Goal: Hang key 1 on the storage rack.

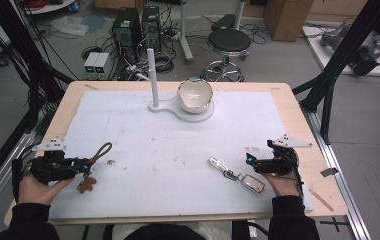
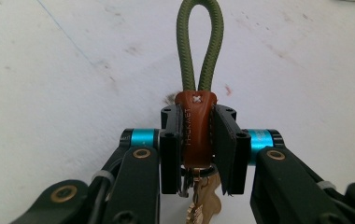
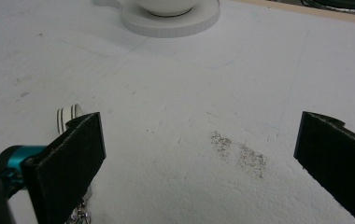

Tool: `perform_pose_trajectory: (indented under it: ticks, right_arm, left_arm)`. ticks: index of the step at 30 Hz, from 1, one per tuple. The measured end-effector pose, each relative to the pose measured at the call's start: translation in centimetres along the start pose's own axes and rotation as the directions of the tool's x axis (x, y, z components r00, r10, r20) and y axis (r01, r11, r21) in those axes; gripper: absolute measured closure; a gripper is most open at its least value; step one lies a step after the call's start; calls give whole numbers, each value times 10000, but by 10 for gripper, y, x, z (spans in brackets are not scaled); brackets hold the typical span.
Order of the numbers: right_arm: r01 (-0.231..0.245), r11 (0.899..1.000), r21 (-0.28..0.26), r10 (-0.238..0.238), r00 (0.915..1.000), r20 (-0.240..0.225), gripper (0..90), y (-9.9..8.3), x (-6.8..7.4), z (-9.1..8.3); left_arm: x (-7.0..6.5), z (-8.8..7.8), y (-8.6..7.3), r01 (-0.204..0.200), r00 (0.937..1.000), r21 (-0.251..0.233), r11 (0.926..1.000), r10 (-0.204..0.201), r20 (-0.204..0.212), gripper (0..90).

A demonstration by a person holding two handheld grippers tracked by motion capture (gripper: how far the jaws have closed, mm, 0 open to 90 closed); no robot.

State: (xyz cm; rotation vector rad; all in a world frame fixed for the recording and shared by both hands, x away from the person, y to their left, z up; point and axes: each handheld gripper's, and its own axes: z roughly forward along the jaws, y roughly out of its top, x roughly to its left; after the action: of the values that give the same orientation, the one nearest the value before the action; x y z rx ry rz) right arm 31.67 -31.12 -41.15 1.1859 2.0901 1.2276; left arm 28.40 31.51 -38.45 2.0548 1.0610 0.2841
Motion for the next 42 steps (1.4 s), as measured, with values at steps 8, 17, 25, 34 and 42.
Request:
perform_pose_trajectory:
  ticks: [8,17,25,34,42]
  right_arm:
    - [127,9999,29,-127,9999,-11,10,0,1,1]
    - [118,9999,55,-118,9999,-27,10,0,1,1]
    - [93,9999,80,-92,10000,-35,10,-1,2,0]
    - [29,10000,91,-28,10000,-76,9,-1,2,2]
    - [18,9999,162,-15,9998,-187,10,-2,1,2]
  left_arm:
    - [7,6,27,33,9999,-686,9976,-40,-99,730]
    - [17,10,58,-82,9997,-738,9972,66,-220,731]
    - [28,14,75,27,10000,-619,9981,-32,-84,731]
    - [37,23,99,-120,9995,-192,9997,115,-285,731]
    - [39,31,123,-306,9987,-238,9992,296,-417,730]
